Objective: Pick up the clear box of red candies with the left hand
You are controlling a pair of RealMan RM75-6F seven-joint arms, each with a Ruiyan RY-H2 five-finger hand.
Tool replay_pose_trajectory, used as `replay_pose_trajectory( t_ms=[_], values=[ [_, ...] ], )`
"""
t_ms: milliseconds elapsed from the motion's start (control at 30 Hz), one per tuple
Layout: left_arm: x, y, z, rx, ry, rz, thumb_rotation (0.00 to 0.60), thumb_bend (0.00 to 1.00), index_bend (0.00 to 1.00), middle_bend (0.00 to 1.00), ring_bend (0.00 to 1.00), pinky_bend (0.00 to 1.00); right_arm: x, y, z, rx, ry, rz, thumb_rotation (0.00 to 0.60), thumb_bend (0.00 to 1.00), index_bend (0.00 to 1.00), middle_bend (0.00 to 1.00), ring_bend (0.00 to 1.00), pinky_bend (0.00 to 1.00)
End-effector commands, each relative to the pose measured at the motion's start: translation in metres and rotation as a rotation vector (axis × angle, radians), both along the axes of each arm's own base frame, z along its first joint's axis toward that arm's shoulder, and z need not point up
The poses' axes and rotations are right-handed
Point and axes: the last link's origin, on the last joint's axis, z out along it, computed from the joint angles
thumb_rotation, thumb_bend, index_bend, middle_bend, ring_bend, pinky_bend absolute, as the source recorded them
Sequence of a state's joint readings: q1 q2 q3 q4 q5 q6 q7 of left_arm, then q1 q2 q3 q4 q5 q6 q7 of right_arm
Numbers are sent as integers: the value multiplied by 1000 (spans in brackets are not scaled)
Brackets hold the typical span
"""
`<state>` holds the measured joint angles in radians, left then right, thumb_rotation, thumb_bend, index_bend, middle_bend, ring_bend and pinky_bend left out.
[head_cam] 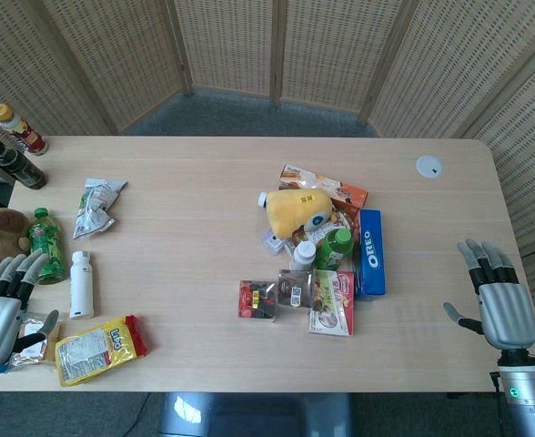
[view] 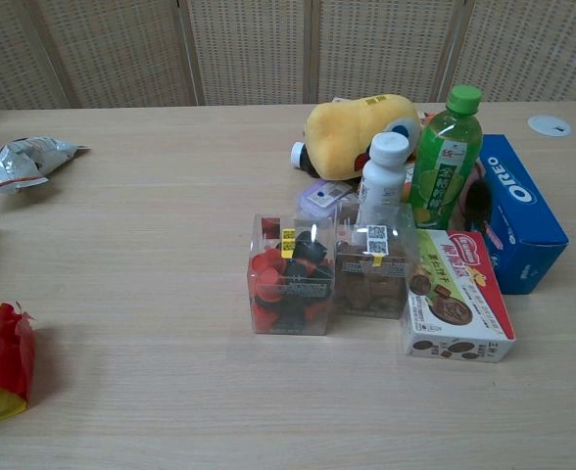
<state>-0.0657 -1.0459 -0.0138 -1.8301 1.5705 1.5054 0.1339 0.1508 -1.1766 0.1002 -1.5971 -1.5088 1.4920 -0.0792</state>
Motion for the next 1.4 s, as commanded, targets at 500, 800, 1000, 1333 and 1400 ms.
replay_pose_trajectory(
  t_ms=[500,800,1000,1333,1400],
  values=[
    [4,1,-4,-63,-43,-16,556,403,0,0,0,0,-3,7,4,-14,-11,-4,586,204,0,12,0,0],
    [9,21,-22,-206,-84,11,554,307,0,0,0,0,-2,9,7,-21,-9,-5,587,203,0,12,0,0],
    [28,49,-54,-331,-183,17,507,79,0,0,0,0,-2,15,12,-39,-5,-13,585,204,0,12,0,0],
    [70,88,-131,-419,-255,-95,468,3,0,0,0,0,-2,24,21,-65,2,-27,586,203,0,12,0,0],
    [77,92,-142,-443,-269,-105,469,2,0,0,0,0,-3,25,22,-71,2,-29,587,205,0,13,0,0]
  ],
)
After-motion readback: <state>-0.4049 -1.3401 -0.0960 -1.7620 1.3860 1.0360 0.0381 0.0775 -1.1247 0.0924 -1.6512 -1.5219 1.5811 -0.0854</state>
